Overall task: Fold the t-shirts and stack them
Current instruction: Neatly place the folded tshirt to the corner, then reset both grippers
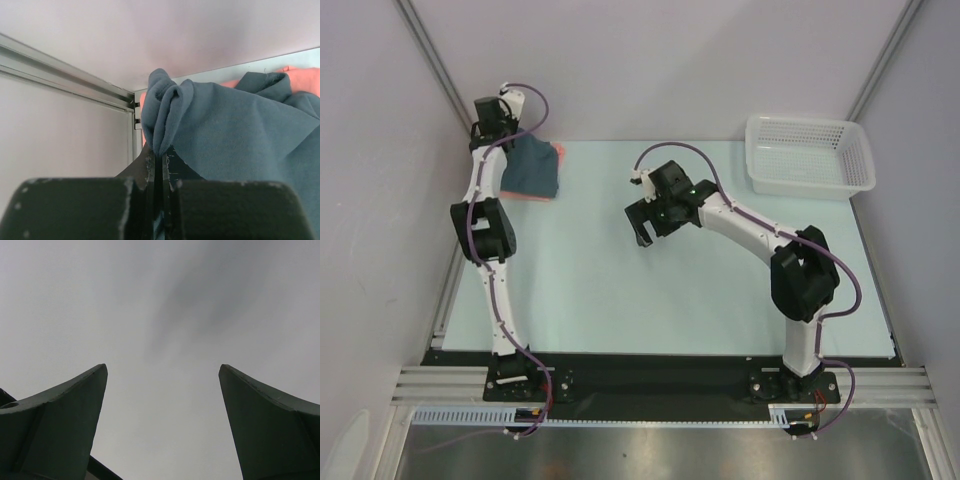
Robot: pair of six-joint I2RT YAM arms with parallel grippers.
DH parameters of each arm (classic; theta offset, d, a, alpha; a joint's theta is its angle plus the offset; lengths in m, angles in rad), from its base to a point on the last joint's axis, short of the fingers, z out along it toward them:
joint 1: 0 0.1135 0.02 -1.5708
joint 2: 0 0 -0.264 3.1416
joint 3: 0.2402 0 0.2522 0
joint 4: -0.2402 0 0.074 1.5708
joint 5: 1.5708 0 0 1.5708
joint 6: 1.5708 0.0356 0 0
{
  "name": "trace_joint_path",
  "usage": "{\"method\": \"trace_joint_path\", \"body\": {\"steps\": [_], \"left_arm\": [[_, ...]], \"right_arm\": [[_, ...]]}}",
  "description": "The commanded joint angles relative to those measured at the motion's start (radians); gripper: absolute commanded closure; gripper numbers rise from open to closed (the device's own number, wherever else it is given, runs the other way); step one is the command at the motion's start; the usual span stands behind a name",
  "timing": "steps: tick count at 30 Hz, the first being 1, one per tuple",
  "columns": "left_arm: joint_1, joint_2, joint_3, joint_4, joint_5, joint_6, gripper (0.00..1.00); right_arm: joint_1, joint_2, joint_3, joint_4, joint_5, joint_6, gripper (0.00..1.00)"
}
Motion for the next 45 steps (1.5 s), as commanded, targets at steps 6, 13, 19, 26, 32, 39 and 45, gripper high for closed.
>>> {"method": "trace_joint_path", "body": {"steps": [6, 13, 19, 26, 32, 39, 45], "left_arm": [[0.023, 0.02, 0.07, 0.077, 0.043, -0.087, 1.0], [0.021, 0.008, 0.057, 0.145, -0.209, -0.158, 0.36], [0.004, -0.073, 0.034, 0.14, -0.427, -0.191, 0.0], [-0.152, -0.425, -0.331, 0.115, -0.389, -0.305, 0.0], [-0.425, -0.907, -0.977, 0.191, -0.12, -0.661, 0.0], [-0.706, -1.546, -1.768, 0.476, 0.154, -1.298, 0.0], [-0.8, -2.235, -2.252, 0.492, 0.131, -1.624, 0.0]], "right_arm": [[0.015, 0.023, 0.069, -0.008, -0.004, 0.01, 0.0], [0.011, 0.001, 0.057, -0.014, -0.015, 0.031, 0.0], [0.006, -0.112, -0.07, 0.019, -0.021, 0.089, 0.0], [-0.034, -0.442, -0.415, 0.22, -0.05, 0.298, 0.0], [-0.089, -0.948, -0.877, 0.429, 0.024, 0.576, 0.0], [-0.112, -1.558, -1.268, 0.403, 0.129, 1.005, 0.0], [-0.114, -1.863, -1.468, 0.225, 0.115, 1.246, 0.0]]}}
